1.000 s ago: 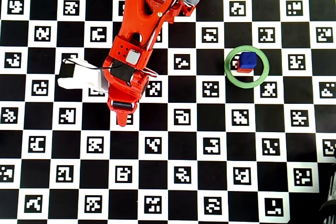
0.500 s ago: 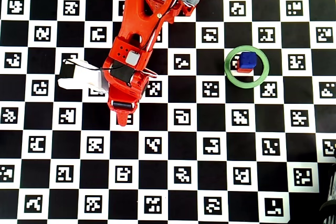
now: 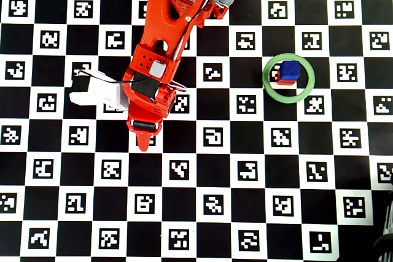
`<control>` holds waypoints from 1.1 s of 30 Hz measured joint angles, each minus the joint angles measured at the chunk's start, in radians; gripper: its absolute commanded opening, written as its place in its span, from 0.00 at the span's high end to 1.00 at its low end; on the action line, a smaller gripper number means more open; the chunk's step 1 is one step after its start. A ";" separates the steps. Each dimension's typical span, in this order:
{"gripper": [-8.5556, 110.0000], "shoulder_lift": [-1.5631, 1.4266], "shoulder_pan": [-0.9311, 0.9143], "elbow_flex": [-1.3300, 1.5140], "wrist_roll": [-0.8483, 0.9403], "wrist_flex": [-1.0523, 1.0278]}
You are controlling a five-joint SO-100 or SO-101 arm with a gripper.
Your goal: Grab the red cube then put it in the green circle then put the blue cube on top and finally the orange cube on top
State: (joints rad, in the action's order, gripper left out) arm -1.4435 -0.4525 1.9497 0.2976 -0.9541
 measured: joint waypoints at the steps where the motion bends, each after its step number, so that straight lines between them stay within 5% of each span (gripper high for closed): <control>1: 0.60 0.000 0.000 0.000 -0.005 0.000; 33: 0.62 0.000 -0.006 0.000 -0.058 0.018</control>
State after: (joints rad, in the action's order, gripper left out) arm -1.4435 -0.4587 1.9497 0.2393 -0.9357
